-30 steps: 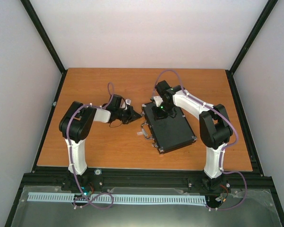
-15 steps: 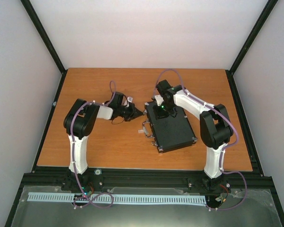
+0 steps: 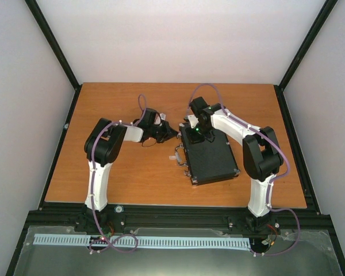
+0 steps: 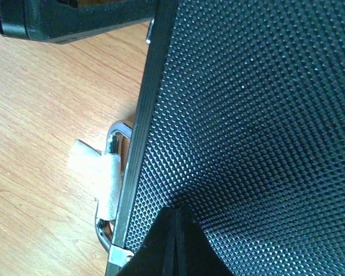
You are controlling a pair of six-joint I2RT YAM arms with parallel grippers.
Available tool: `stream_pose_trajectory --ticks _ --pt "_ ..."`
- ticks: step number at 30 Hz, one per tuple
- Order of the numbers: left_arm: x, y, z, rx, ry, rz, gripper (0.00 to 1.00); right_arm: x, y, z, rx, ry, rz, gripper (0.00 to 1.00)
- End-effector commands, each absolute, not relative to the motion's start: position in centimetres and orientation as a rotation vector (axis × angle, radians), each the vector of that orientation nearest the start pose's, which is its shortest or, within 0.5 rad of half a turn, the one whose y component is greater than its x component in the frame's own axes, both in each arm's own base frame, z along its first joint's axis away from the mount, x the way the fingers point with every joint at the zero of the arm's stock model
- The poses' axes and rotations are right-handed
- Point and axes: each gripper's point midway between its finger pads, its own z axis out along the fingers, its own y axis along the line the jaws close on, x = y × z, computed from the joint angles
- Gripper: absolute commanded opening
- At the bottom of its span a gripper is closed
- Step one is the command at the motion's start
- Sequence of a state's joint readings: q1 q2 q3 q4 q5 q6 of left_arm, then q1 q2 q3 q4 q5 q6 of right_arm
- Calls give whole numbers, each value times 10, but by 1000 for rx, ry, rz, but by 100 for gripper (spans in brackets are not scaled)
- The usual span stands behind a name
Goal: Pack up texas hold em set
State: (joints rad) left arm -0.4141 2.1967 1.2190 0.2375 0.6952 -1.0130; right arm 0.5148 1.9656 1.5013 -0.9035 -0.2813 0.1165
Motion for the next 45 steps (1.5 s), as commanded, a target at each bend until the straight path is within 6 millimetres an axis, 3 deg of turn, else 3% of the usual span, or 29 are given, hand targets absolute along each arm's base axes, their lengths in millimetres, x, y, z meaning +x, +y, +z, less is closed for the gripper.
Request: stream_pose_trajectory --ticks 1,5,9,15,22,28,39,45 --pt "378 -317 2 -285 2735 -1422 1 277 228 -19 -702 3235 380 3" --pt "364 -290 3 -303 2771 -1303 1 276 228 -21 -696 3240 383 3" --pt "365 -277 21 -304 2723 -1299 1 276 228 -23 -702 3243 379 3" --pt "375 -288 61 -286 2589 -1445 1 277 228 -26 -711 3244 377 3" --pt "397 -302 73 -350 2498 -1567 1 274 226 -29 -716 3254 370 3" --pt "406 -308 64 -369 2513 -1574 1 275 226 -28 -713 3252 372 3" --pt "401 -306 30 -420 2581 -1558 1 272 226 -29 -718 3263 378 3" --pt "411 -311 18 -454 2575 -1574 1 269 226 -31 -729 3277 386 3"
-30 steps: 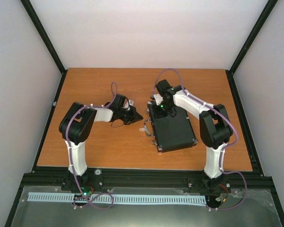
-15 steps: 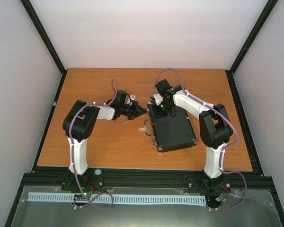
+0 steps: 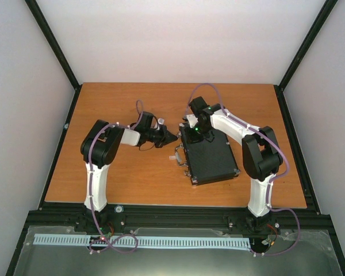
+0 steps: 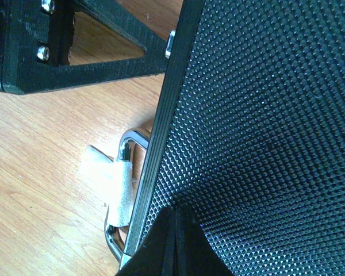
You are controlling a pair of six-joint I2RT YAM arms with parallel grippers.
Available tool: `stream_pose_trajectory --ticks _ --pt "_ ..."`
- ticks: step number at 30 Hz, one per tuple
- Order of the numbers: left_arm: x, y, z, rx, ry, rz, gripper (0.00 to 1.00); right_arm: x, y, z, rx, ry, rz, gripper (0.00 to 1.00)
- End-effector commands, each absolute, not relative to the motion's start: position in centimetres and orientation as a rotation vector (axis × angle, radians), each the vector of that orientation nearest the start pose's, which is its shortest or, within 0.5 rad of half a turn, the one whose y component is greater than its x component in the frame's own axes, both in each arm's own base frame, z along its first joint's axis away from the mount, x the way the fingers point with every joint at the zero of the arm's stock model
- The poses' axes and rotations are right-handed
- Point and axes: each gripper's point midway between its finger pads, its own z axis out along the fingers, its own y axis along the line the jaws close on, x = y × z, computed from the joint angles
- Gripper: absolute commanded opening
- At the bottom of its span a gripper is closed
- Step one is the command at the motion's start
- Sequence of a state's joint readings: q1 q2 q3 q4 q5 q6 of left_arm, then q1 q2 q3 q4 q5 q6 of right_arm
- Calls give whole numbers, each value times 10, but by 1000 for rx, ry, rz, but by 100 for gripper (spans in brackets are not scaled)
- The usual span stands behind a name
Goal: Pack up texas hold em set
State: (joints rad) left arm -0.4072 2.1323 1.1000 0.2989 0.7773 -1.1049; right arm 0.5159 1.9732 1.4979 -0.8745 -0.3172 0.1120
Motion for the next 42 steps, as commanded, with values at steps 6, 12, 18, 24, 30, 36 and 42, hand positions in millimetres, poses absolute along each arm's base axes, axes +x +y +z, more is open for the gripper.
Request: stream_pose_trajectory --ticks 6,12,18,24,30,36,42 --pt "423 -321 14 -469 2567 -1599 1 267 227 -32 -727 3289 399 3" --pt "420 -325 11 -460 2584 -1607 1 291 225 -10 -686 3185 314 3" --pt "412 -323 9 -449 2602 -1608 1 347 219 42 -486 3025 297 3" --pt "410 -322 14 -435 2599 -1608 1 397 153 64 -126 2945 214 3" --pt "411 -321 19 -425 2590 -1605 1 429 91 72 104 2875 157 3" --pt "412 -319 20 -426 2593 -1594 1 450 73 75 173 2846 135 3" --pt "415 -317 24 -419 2591 -1586 1 463 58 82 236 2796 104 3"
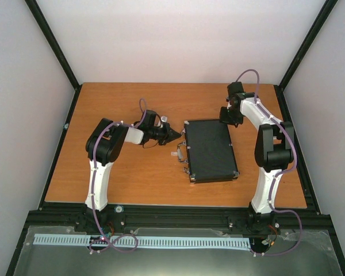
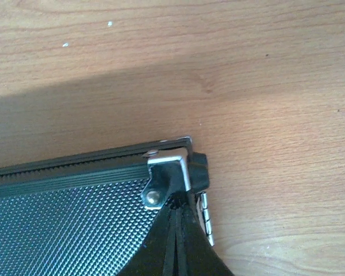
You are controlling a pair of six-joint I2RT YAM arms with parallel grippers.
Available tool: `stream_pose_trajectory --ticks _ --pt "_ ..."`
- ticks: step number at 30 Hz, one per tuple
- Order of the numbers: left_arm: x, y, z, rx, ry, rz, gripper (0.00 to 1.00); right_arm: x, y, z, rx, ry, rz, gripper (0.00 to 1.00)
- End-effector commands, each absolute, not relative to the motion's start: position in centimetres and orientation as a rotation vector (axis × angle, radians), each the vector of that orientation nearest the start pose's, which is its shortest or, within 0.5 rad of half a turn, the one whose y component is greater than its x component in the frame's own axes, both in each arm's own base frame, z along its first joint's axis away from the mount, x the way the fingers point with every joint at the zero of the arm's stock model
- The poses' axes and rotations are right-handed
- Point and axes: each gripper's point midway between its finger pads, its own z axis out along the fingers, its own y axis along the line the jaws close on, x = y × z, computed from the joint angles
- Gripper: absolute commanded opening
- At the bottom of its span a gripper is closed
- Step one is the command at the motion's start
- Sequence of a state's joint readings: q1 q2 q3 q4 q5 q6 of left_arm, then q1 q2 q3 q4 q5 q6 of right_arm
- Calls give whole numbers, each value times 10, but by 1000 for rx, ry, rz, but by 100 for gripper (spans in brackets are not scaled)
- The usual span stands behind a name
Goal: Pack up texas hold em set
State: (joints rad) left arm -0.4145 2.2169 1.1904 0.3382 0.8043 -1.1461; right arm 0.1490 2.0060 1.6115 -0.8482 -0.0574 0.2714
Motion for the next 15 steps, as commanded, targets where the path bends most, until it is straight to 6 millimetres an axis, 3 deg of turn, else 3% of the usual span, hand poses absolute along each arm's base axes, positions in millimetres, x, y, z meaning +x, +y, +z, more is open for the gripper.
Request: stream_pose_trajectory --ticks 1,6,10,15 --pt "416 -317 25 -418 2590 -1584 1 465 57 86 243 2778 110 3" --pt "418 -317 25 -418 2590 -1579 1 472 50 97 254 2754 84 3" --pt "419 -317 27 -411 2592 -1580 1 471 42 72 283 2825 105 3" --pt "420 -317 27 -401 2604 -1573 1 474 49 48 250 2893 159 3"
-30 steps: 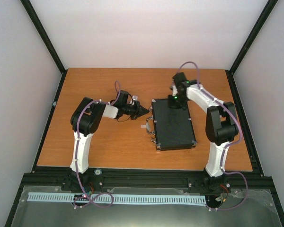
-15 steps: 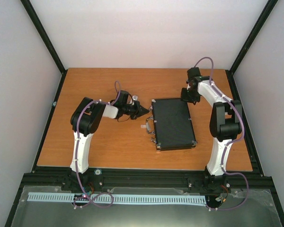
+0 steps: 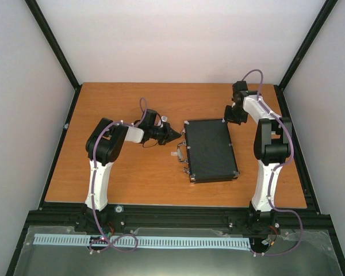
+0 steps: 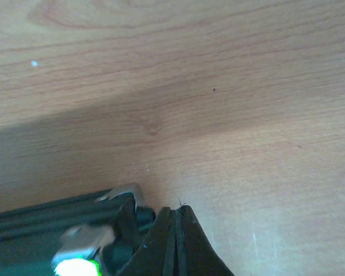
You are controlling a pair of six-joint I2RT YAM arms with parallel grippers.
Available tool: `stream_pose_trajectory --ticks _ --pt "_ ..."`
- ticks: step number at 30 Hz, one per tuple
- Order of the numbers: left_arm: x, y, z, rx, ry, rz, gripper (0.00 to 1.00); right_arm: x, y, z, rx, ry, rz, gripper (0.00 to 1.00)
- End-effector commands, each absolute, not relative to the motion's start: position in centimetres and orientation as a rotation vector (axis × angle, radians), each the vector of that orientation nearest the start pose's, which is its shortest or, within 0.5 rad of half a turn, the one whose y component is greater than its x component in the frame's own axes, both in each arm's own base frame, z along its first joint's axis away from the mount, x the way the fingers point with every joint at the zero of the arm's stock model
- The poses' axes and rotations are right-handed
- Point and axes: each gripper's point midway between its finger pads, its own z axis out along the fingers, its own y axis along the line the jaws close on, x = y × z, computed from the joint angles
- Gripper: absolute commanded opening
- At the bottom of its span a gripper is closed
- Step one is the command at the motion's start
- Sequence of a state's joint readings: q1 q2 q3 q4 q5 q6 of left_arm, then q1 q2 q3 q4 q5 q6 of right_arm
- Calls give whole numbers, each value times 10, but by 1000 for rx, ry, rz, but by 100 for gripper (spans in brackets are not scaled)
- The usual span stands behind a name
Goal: Pack up texas hold em set
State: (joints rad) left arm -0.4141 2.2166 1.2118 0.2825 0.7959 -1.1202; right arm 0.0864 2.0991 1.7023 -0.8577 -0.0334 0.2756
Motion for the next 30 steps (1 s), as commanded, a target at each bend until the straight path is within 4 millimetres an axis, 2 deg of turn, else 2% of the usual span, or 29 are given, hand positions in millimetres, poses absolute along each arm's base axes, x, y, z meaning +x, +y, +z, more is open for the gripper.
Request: stream_pose_trajectory --ticks 1,8,22,30 --pt "420 -317 27 -402 2605 -1572 1 474 52 45 244 2902 178 3" --pt "424 -319 24 -396 2610 -1577 1 466 73 35 169 2954 315 3" --pt "430 -329 7 -318 2701 -1570 1 435 145 17 -119 3050 428 3" --pt "411 -325 -9 -335 2761 -1545 1 431 149 9 -134 3069 427 3"
